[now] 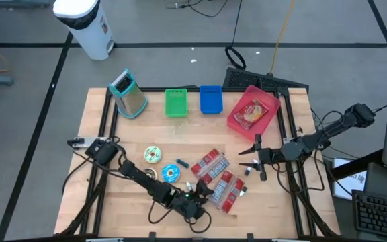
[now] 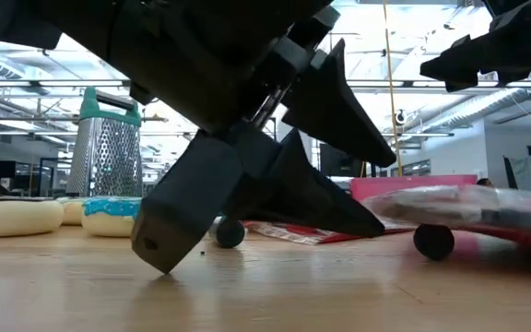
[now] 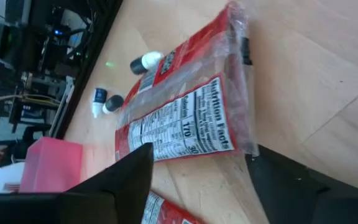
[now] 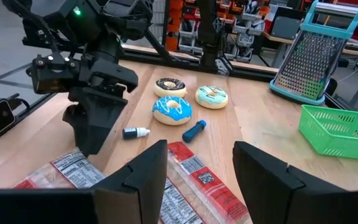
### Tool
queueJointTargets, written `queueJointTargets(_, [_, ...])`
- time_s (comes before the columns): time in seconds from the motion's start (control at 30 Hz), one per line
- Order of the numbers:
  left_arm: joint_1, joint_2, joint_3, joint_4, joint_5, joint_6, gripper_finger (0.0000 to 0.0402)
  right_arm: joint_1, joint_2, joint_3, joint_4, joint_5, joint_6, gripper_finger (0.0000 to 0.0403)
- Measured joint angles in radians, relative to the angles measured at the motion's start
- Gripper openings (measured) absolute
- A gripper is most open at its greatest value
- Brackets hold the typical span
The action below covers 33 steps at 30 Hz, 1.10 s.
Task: Pick & Place Food Item
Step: Stack the bottom red popcorn bag on top of the red popcorn bag in the pink bin
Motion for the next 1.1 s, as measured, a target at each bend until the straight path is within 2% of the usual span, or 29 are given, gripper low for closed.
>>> queueJointTargets(0.27, [0.017,0.0,-0.001,0.007,0.083,-0.03,0.0117,0.0,0.0,0.0,-0.002,0.0,0.0,0.0171])
queueJointTargets(0.5, [0.03,-0.002,-0.002,0.013,0.086,-0.187,0.0009,0.0,0.0,0.0,-0.002,0.0,0.0,0.0171])
queueJointTargets(0.7, [0.031,-0.03,-0.001,0.063,0.067,-0.22,0.0003,0.0,0.0,0.0,-0.002,0.0,0.0,0.0171])
queueJointTargets(0.8, [0.04,-0.08,0.0,0.047,0.019,-0.228,0.0004,0.0,0.0,0.0,-0.002,0.0,0.0,0.0171])
queueJointTargets(0.97, [0.073,-0.205,0.0,-0.023,-0.047,-0.257,0.0002,0.0,0.0,0.0,-0.001,0.002,0.0,0.0171])
queueJointTargets(1.1, [0.107,-0.335,0.001,-0.116,-0.107,-0.36,0.0002,0.0,-0.001,0.0,0.0,0.017,-0.009,0.0171])
